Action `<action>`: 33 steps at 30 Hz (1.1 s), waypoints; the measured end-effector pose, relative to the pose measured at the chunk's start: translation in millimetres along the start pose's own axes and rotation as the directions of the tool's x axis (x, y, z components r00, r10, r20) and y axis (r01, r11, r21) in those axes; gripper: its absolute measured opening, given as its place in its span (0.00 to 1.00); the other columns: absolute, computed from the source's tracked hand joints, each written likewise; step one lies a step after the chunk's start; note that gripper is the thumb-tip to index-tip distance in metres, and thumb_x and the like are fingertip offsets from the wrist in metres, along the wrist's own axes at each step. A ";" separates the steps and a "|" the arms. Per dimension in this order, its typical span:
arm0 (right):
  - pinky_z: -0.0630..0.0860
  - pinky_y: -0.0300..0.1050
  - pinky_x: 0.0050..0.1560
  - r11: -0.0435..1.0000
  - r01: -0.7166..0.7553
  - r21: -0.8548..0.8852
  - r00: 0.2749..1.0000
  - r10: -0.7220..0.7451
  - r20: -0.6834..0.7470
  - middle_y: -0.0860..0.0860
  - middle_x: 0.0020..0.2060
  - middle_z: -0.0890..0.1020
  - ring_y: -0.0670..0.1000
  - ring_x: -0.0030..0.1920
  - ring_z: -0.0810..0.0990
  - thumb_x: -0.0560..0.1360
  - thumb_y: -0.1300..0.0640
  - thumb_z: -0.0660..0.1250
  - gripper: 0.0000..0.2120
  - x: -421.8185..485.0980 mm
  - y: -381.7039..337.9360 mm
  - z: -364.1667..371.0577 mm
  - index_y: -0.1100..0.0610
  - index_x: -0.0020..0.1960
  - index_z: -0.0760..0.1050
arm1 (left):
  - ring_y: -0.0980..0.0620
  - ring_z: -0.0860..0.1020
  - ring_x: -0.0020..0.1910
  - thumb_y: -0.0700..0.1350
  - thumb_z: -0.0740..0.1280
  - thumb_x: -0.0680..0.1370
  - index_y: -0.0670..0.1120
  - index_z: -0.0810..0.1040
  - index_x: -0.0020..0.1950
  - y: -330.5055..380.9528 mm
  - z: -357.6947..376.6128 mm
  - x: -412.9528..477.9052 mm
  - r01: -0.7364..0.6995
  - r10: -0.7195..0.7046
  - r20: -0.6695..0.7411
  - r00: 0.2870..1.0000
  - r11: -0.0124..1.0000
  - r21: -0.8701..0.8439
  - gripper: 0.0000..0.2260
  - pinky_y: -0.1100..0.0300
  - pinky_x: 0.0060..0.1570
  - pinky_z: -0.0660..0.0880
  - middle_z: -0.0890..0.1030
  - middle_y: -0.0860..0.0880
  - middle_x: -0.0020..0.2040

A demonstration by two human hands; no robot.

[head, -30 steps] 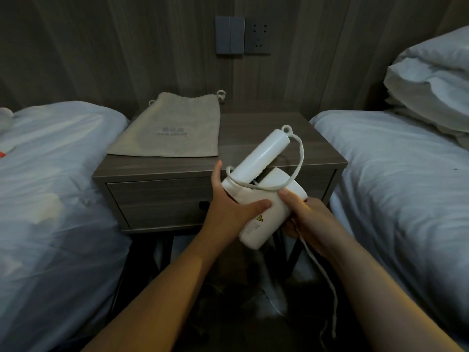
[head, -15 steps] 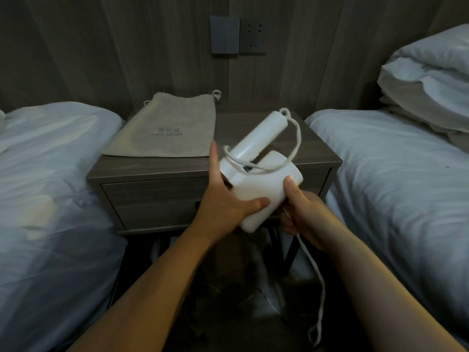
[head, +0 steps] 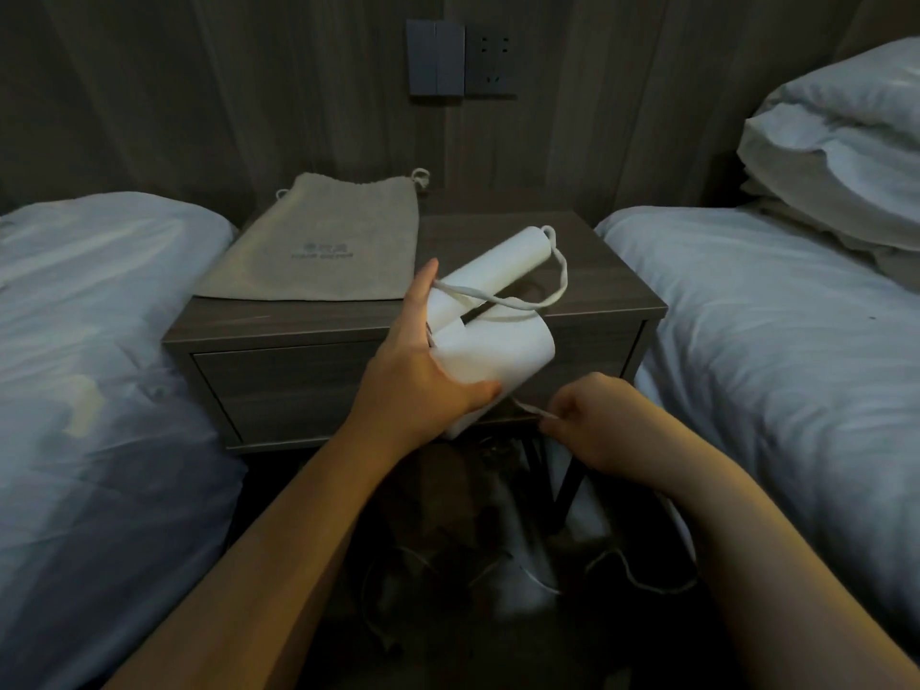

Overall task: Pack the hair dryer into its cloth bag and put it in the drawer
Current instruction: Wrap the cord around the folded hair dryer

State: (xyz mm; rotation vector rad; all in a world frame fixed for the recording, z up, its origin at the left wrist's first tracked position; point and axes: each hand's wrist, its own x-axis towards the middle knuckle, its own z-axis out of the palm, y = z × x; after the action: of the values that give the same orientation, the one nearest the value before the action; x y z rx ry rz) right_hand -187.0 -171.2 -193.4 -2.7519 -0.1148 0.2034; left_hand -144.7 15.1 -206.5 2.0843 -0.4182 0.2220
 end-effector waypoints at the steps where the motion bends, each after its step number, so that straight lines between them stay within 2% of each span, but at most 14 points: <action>1: 0.72 0.42 0.41 0.998 0.043 -0.034 0.999 -0.042 0.021 0.45 0.31 0.75 0.48 0.38 0.76 0.75 0.53 0.65 0.08 -3.3 -1.0 -2.7 0.55 0.44 0.81 | 0.55 0.67 0.63 0.48 0.79 0.62 0.66 0.43 0.73 0.1 -0.7 -0.1 -0.009 0.008 0.021 1.000 0.999 0.035 0.54 0.58 0.60 0.67 0.62 0.52 0.73; 4: 0.74 0.45 0.43 0.985 0.148 -0.087 0.989 -0.146 0.030 0.46 0.34 0.77 0.49 0.41 0.77 0.73 0.58 0.64 0.06 -12.2 -1.9 -9.7 0.54 0.43 0.80 | 0.52 0.69 0.64 0.49 0.79 0.61 0.67 0.43 0.73 -0.8 -3.6 -0.8 -0.039 0.027 0.100 0.995 0.992 0.122 0.54 0.54 0.63 0.69 0.63 0.52 0.73; 6: 0.77 0.51 0.46 0.976 0.149 -0.157 0.984 -0.163 -0.075 0.52 0.41 0.81 0.55 0.45 0.79 0.72 0.60 0.63 0.06 -16.1 -4.8 -10.9 0.54 0.43 0.79 | 0.52 0.72 0.62 0.51 0.79 0.61 0.68 0.45 0.72 -1.6 -5.7 -2.2 -0.043 0.024 0.157 0.987 0.993 0.114 0.53 0.53 0.61 0.71 0.66 0.53 0.72; 8: 0.75 0.50 0.43 0.964 0.129 -0.232 0.957 -0.183 -0.225 0.54 0.43 0.81 0.59 0.46 0.79 0.72 0.56 0.63 0.04 -19.2 -9.1 -9.6 0.55 0.42 0.77 | 0.52 0.71 0.63 0.54 0.78 0.60 0.69 0.46 0.72 -2.2 -6.0 -3.3 -0.058 0.029 0.235 0.972 0.991 0.118 0.51 0.52 0.61 0.71 0.66 0.54 0.72; 10: 0.69 0.46 0.39 0.945 0.076 -0.319 0.940 -0.175 -0.294 0.54 0.42 0.81 0.60 0.46 0.79 0.72 0.49 0.66 0.09 -22.6 -14.1 -11.1 0.55 0.40 0.73 | 0.51 0.71 0.63 0.57 0.77 0.60 0.69 0.46 0.71 -2.1 -5.2 -3.7 -0.076 0.009 0.323 0.946 0.977 0.198 0.51 0.52 0.60 0.72 0.66 0.54 0.71; 12: 0.66 0.44 0.38 0.929 0.017 -0.371 0.955 -0.125 -0.268 0.53 0.41 0.80 0.57 0.46 0.79 0.69 0.42 0.68 0.15 -24.8 -15.9 -13.7 0.52 0.37 0.70 | 0.50 0.72 0.62 0.57 0.77 0.61 0.70 0.44 0.71 -4.3 -4.7 -4.8 -0.110 -0.027 0.407 0.913 0.945 0.308 0.51 0.52 0.58 0.72 0.65 0.53 0.71; 14: 0.68 0.44 0.39 0.927 0.012 -0.375 0.981 -0.084 -0.176 0.50 0.37 0.75 0.54 0.45 0.78 0.69 0.40 0.68 0.15 -27.0 -16.4 -16.8 0.51 0.36 0.71 | 0.51 0.72 0.61 0.56 0.76 0.61 0.71 0.43 0.70 -7.9 -3.3 -6.7 -0.166 -0.042 0.475 0.879 0.907 0.387 0.50 0.54 0.56 0.72 0.65 0.53 0.71; 17: 0.75 0.45 0.44 0.967 0.132 -0.219 0.989 -0.144 -0.040 0.48 0.39 0.77 0.52 0.46 0.79 0.72 0.53 0.67 0.04 -28.0 -11.5 -18.7 0.48 0.44 0.80 | 0.49 0.72 0.62 0.57 0.76 0.61 0.71 0.41 0.69 -12.5 1.3 -8.5 -0.230 -0.090 0.545 0.834 0.841 0.490 0.51 0.54 0.57 0.72 0.64 0.54 0.70; 19: 0.77 0.46 0.47 0.975 0.169 -0.145 0.983 -0.177 -0.042 0.49 0.42 0.81 0.51 0.46 0.80 0.71 0.59 0.65 0.10 -24.4 -3.7 -19.8 0.48 0.46 0.82 | 0.48 0.70 0.65 0.57 0.75 0.62 0.70 0.39 0.70 -16.2 5.4 -9.1 -0.239 -0.137 0.589 0.796 0.823 0.515 0.52 0.52 0.58 0.73 0.62 0.54 0.71; 22: 0.74 0.42 0.42 0.993 0.112 -0.045 0.977 -0.119 -0.180 0.48 0.33 0.80 0.50 0.42 0.80 0.68 0.57 0.70 0.02 -13.0 9.1 -18.8 0.52 0.38 0.82 | 0.51 0.71 0.61 0.56 0.75 0.63 0.68 0.40 0.71 -19.8 9.6 -12.9 -0.260 -0.123 0.628 0.768 0.837 0.482 0.51 0.58 0.53 0.72 0.64 0.53 0.70; 25: 0.73 0.45 0.34 0.996 -0.003 0.093 0.920 0.040 -0.390 0.52 0.27 0.79 0.50 0.32 0.77 0.61 0.48 0.76 0.14 -3.7 21.5 -18.3 0.57 0.29 0.76 | 0.57 0.68 0.50 0.55 0.75 0.63 0.68 0.40 0.71 -18.0 14.5 -16.5 -0.298 -0.058 0.649 0.758 0.855 0.424 0.51 0.62 0.46 0.69 0.66 0.53 0.66; 28: 0.72 0.40 0.31 0.970 0.053 0.237 0.898 0.057 -0.436 0.48 0.25 0.79 0.46 0.29 0.77 0.64 0.52 0.76 0.10 4.0 32.5 -16.5 0.55 0.29 0.78 | 0.55 0.72 0.52 0.56 0.75 0.63 0.70 0.39 0.70 -13.7 21.4 -19.4 -0.334 -0.003 0.668 0.745 0.864 0.377 0.51 0.58 0.49 0.73 0.67 0.54 0.62; 31: 0.76 0.41 0.39 0.924 0.096 0.369 0.942 0.035 -0.333 0.43 0.28 0.82 0.42 0.33 0.79 0.70 0.61 0.71 0.11 9.8 44.8 -15.1 0.49 0.32 0.80 | 0.56 0.72 0.54 0.55 0.76 0.63 0.68 0.40 0.71 -8.8 26.9 -22.7 -0.317 0.031 0.685 0.728 0.901 0.296 0.52 0.59 0.52 0.74 0.68 0.56 0.63; 33: 0.78 0.48 0.48 0.901 0.095 0.423 0.949 0.046 -0.311 0.52 0.35 0.85 0.49 0.40 0.82 0.72 0.65 0.68 0.10 13.7 51.6 -14.7 0.52 0.37 0.82 | 0.59 0.70 0.55 0.53 0.76 0.64 0.69 0.39 0.71 -6.4 28.5 -23.1 -0.281 0.045 0.683 0.729 0.930 0.239 0.52 0.64 0.53 0.71 0.67 0.56 0.66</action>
State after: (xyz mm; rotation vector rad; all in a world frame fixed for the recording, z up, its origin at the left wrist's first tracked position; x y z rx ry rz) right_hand -168.5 -222.9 -201.0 -2.2965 -0.0148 -0.1993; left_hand -163.9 -1.5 -233.8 2.4183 -1.0721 -0.4144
